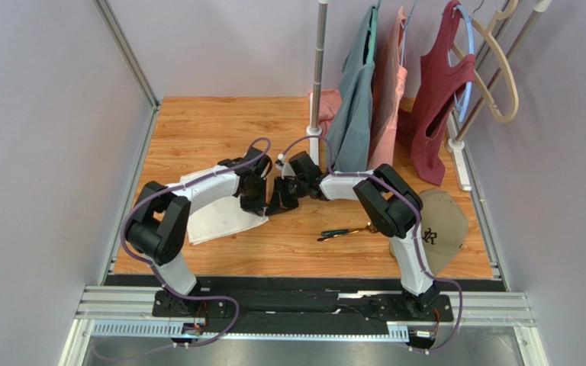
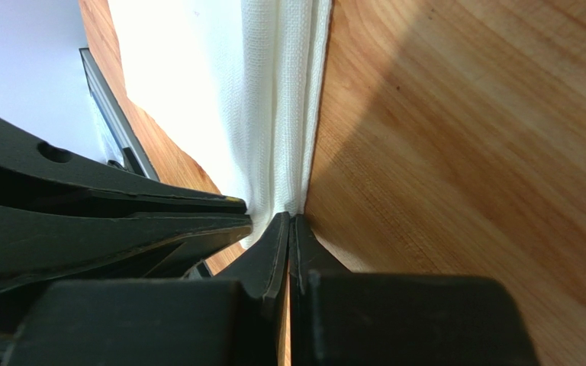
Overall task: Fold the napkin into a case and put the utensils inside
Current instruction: Smooth out the lower triangle-folded napkin at the center of the board.
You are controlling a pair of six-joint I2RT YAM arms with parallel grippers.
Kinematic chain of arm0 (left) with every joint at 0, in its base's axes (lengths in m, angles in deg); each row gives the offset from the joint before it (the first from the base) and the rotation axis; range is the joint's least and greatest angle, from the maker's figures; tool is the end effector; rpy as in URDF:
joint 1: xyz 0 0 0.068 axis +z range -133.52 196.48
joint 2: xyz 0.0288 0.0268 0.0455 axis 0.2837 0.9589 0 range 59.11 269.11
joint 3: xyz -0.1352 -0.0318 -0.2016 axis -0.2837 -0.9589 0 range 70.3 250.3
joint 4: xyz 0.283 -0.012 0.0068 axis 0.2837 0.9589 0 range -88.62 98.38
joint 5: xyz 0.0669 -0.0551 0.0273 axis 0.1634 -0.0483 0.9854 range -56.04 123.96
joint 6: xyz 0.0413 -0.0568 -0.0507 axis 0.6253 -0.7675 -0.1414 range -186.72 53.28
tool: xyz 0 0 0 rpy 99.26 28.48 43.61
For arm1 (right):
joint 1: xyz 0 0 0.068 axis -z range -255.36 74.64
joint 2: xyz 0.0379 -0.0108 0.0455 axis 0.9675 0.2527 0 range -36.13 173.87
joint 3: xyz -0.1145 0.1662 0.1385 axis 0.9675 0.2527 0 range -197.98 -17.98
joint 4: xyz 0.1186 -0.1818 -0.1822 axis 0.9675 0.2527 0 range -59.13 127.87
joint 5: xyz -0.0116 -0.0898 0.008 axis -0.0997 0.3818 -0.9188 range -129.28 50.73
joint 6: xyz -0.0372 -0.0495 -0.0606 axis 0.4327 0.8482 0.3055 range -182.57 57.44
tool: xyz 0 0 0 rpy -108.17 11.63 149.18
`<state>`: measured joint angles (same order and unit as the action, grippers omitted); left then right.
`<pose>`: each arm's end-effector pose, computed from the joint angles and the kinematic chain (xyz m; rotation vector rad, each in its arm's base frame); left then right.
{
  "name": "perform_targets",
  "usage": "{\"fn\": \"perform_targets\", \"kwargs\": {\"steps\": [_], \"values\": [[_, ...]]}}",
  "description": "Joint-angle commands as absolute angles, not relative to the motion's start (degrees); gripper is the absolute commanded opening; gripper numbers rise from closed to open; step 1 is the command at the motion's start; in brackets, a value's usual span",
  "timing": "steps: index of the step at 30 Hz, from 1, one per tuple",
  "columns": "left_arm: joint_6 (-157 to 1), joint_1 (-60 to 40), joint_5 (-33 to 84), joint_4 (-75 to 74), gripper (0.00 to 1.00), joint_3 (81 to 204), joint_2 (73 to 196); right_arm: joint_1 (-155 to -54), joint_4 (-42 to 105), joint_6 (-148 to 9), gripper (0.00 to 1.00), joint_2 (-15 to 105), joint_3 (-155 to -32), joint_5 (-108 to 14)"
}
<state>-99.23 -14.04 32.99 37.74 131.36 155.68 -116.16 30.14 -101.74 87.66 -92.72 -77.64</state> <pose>0.2982 -0.1773 0.0969 -0.0459 2.8688 -0.2600 0.3178 0.3372 0.0453 -0.3917 2.6665 1.3656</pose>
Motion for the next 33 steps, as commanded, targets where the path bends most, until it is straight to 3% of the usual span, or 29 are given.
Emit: {"fn": "perform_targets", "kwargs": {"steps": [1, 3, 6, 11, 14, 16, 24, 33], "values": [[-97.84, -14.90, 33.00, 39.17, 0.15, 134.19, 156.93, -116.05, 27.62, -102.29, 0.00, 88.76, -92.78, -77.95], [-97.75, -14.99, 32.90, 39.87, 0.16, 135.07, 157.46, -115.97, 27.79, -102.38, 0.00, 88.68, -92.87, -77.95], [-97.84, -15.25, 33.43, 40.31, 0.32, 134.46, 157.11, -115.88, 27.79, -102.29, 0.00, 88.59, -92.78, -77.86], [-97.84, -15.43, 33.61, 40.14, 0.34, 133.84, 158.94, -115.88, 27.27, -102.64, 0.00, 88.59, -92.78, -78.03], [-97.84, -15.51, 32.73, 39.26, 0.20, 134.28, 160.18, -115.96, 27.27, -102.47, 0.00, 88.76, -92.78, -78.03], [-98.19, -15.60, 32.55, 39.26, 0.00, 134.81, 159.75, -115.88, 27.44, -102.55, 0.00, 88.59, -92.78, -78.03], [-98.98, -16.13, 30.80, 40.66, 0.00, 137.09, 155.52, -115.88, 28.41, -101.76, 0.00, 88.85, -92.78, -77.33], [-99.24, -16.04, 29.65, 38.29, 0.00, 136.22, 161.93, -115.88, 29.11, -102.29, 0.00, 87.10, -92.34, -77.25]]}}
